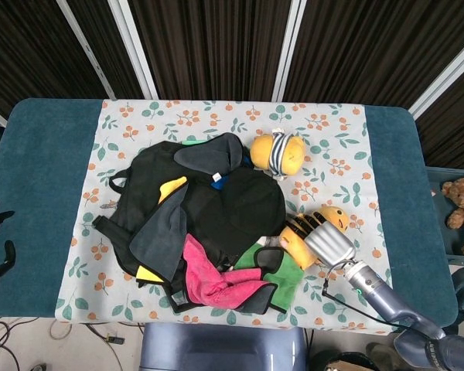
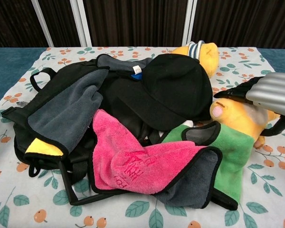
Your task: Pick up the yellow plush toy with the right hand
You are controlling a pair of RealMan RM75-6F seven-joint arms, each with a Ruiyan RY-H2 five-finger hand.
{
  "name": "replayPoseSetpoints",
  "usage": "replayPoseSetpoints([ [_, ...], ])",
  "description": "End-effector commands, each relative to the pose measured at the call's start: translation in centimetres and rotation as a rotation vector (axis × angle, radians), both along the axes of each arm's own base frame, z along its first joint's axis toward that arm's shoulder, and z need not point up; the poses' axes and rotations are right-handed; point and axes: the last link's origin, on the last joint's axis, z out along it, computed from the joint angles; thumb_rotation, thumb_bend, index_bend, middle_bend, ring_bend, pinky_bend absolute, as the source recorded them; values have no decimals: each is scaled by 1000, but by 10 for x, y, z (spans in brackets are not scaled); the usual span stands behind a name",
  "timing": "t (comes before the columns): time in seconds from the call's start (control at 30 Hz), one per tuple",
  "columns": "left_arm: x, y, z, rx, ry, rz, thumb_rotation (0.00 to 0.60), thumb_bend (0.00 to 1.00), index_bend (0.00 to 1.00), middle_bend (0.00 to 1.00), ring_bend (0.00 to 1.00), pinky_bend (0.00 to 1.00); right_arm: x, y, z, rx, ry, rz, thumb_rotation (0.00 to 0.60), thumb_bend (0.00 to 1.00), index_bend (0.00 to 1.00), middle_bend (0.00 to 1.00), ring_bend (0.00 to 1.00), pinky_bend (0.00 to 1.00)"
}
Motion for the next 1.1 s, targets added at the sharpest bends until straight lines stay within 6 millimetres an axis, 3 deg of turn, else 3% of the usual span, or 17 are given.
replayPoseSetpoints([
  [0.03,0,0,0,2,-2,1,600,590,211,60,96,0,2,-2,2,-2,-64,-30,600,579,193,346,405,380],
  [0.27,1,0,0,-3,-7,3,600,590,211,60,96,0,5,-5,29,-10,-207,-80,600,589,212,375,424,386],
  [0.57,1,-2,0,-3,-16,3,600,590,210,60,96,0,17,-9,89,-60,-498,-136,600,590,214,379,424,386],
  [0.8,1,-2,-1,-5,-18,3,600,590,211,60,96,0,31,-9,120,-20,-767,-191,600,587,213,380,429,386],
  [1.1,1,-1,0,-5,-20,6,600,590,211,60,96,0,54,-1,160,254,-1249,-296,600,582,214,379,427,386],
])
